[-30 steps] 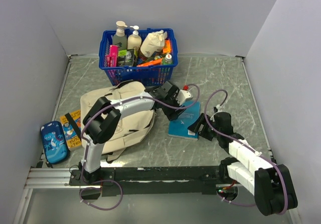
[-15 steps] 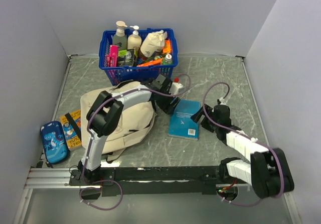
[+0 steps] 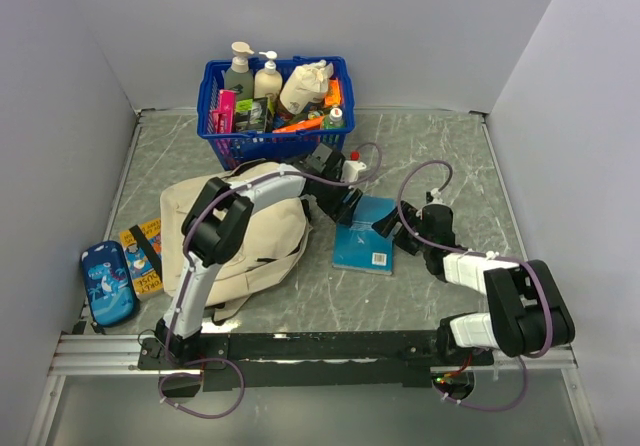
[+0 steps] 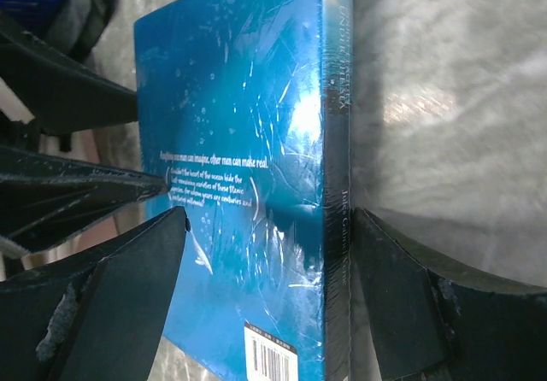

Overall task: Pack the student bag
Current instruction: Adjust the book at the center of the board, then pick up the book from the center of the board.

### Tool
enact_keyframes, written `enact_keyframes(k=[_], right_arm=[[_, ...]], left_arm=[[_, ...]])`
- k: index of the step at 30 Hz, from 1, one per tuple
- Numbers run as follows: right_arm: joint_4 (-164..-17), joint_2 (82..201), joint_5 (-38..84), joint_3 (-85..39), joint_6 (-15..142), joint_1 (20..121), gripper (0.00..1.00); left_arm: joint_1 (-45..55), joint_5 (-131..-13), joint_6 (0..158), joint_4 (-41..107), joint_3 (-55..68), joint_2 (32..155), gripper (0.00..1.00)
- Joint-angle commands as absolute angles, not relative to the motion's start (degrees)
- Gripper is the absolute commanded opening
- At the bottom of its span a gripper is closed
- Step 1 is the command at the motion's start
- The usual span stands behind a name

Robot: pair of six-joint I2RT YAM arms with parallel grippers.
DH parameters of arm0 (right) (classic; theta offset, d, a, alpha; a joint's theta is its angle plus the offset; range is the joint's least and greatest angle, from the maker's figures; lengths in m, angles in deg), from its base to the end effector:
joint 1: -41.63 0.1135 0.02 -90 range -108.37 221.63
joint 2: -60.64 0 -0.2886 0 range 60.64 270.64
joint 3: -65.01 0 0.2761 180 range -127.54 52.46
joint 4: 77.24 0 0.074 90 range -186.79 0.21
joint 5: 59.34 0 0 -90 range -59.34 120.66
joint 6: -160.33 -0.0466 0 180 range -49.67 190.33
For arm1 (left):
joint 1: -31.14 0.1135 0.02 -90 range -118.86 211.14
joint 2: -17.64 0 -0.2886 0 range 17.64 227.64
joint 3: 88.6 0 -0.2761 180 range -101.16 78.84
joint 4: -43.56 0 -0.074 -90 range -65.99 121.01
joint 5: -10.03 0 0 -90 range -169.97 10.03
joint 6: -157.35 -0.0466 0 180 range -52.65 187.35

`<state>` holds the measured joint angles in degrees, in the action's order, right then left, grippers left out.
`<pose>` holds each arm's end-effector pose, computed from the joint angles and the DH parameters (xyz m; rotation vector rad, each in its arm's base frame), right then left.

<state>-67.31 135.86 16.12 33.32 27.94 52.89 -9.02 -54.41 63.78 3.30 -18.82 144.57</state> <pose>0.2387 0.0595 0.1365 0.4545 2.2040 0.7988 0.3853 -0.3514 0.1675 1.1386 2.3644 -0.8076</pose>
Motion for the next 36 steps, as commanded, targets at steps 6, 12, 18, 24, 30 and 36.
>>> enact_keyframes(k=[6, 12, 18, 24, 30, 36], right_arm=[[-58.6, 134.6, 2.4, 32.7, 21.6, 55.7, 0.84], [-40.3, 133.6, -5.6, 34.8, 15.2, 55.6, 0.83], [-30.4, 136.7, -5.5, 37.8, 11.5, 55.5, 0.82], [-28.9, 136.8, -0.9, 39.1, 13.0, 55.5, 0.82], [-39.4, 130.3, 12.1, 40.4, 16.8, 56.8, 0.82], [-54.4, 122.2, 23.8, 41.1, 18.6, 57.4, 0.84]], left_arm=[[-11.4, -48.3, 63.2, 6.8, -13.7, 148.3, 0.67], [-11.6, -42.2, 66.5, 14.2, -9.3, 148.4, 0.65], [-11.7, -38.3, 69.9, 17.9, -6.1, 148.6, 0.64], [-11.6, -37.3, 70.3, 18.1, -5.2, 148.2, 0.64], [-10.6, -37.7, 70.1, 16.2, -4.9, 146.7, 0.64], [-9.2, -38.1, 70.5, 14.8, -5.9, 146.4, 0.64]])
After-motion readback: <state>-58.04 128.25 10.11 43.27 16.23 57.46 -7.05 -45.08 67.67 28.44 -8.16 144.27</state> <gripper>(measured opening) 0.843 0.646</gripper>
